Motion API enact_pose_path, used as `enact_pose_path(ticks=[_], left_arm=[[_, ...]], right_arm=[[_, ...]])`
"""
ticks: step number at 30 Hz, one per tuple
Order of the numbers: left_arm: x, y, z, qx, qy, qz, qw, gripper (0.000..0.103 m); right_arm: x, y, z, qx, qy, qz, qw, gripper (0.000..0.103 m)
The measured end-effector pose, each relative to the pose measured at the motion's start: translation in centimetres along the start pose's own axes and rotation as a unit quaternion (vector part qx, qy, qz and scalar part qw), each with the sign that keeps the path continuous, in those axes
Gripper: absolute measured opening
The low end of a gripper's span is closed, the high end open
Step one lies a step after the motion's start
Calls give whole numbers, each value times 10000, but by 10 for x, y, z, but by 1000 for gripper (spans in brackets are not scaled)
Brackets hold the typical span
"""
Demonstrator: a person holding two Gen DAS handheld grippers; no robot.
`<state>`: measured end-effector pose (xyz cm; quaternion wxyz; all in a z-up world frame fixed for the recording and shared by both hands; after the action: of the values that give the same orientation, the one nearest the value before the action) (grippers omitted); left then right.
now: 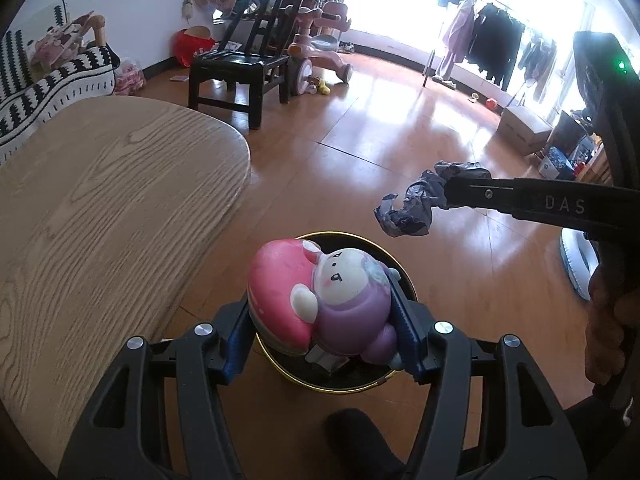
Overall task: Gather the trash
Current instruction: 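Carry the toy and foil to the bin and open both tools over it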
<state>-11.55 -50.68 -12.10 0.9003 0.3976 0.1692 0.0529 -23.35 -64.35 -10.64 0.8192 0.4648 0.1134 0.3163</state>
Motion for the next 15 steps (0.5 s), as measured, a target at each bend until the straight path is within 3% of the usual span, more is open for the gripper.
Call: enact_pose_path(ticks=[11, 12, 14, 15], left_arm=[[-3, -10, -1, 66, -11, -73, 10000, 62], [-3, -11, -1, 85, -10, -62, 9999, 64], [-4, -14, -1, 120, -6, -52, 9999, 69], [-4, -15, -1, 121, -4, -29, 9999, 73]], right_arm=[[0, -2, 1, 33, -91, -8, 10000, 18], [0, -3, 1, 38, -102, -1, 9999, 23], [-1, -1, 1, 25, -143, -4, 9999, 43], [-2, 0, 1, 1, -168, 2, 9999, 60]])
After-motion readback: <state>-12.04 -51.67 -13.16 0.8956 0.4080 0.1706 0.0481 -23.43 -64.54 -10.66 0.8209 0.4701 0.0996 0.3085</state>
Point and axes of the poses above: each gripper's, at about its wrist camera, not at the fingertips, and y roughly against the way its jaws point, x to its left, z to its top, the point moved 5 cm from there along -y, roughly the way its jaws point, and after that the axes turned 8 degrees about -z, right-handed, at the moved point
